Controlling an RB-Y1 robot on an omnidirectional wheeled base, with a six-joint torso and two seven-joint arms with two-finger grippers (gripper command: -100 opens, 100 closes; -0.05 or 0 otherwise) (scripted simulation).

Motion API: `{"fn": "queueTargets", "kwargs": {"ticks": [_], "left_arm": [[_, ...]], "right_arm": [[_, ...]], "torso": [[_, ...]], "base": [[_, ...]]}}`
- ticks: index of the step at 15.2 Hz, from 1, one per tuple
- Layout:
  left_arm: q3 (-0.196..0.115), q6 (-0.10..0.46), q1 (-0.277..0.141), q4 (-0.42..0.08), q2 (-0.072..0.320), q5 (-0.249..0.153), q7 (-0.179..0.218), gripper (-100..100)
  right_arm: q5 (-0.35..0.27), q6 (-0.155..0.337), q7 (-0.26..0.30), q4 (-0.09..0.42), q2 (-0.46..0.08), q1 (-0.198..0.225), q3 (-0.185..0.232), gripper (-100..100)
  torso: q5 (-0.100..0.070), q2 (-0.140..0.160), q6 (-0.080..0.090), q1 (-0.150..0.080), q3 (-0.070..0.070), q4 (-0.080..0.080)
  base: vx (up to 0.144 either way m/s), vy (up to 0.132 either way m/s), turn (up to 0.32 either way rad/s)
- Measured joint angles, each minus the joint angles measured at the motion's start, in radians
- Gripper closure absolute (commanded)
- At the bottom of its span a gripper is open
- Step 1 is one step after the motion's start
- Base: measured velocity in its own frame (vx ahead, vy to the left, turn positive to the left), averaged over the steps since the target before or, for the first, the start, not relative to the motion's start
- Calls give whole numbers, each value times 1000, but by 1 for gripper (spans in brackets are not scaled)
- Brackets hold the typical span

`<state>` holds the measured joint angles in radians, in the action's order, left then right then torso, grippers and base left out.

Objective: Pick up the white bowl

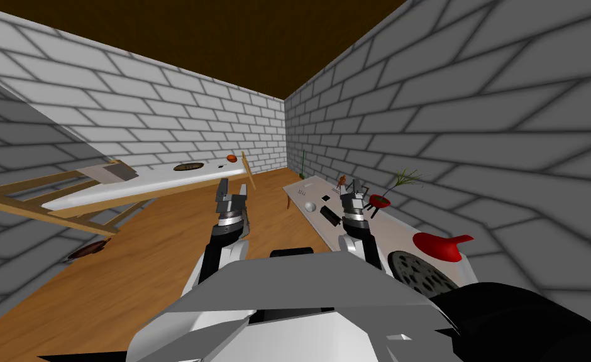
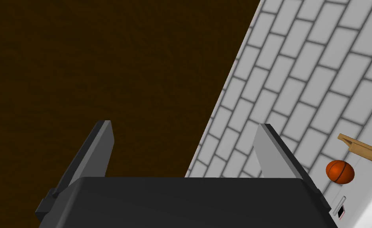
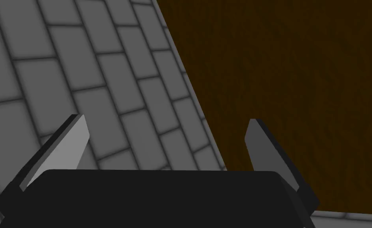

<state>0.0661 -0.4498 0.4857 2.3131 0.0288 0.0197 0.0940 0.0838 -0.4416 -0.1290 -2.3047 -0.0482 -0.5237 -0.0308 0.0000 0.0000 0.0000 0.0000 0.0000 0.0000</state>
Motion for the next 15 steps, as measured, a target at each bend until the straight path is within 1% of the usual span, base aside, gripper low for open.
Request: {"fn": "queueTargets", "kwargs": {"ticks": [2,6,9,13,15], "left_arm": [[0,0,0,0,0,0,0,0],[0,0,0,0,0,0,0,0],[0,0,0,0,0,0,0,0],[0,0,0,0,0,0,0,0],[0,0,0,0,0,0,0,0]], "right_arm": [[-12,-2,-19,31,-30,12,10,-100],[-45,-4,-83,124,-98,47,25,-100],[-68,7,-129,170,-128,71,40,-100],[-100,2,-191,267,-165,116,58,-100],[-112,4,-217,298,-177,123,66,-100]], "torso": [[0,-1,-1,1,0,0],[1,-2,0,3,-1,0],[1,-2,0,3,-1,0],[0,-2,-1,2,-1,0],[0,-1,0,2,-1,0]], "base": [[14,26,126],[19,41,126],[14,32,98],[16,28,124],[12,21,77]]}}
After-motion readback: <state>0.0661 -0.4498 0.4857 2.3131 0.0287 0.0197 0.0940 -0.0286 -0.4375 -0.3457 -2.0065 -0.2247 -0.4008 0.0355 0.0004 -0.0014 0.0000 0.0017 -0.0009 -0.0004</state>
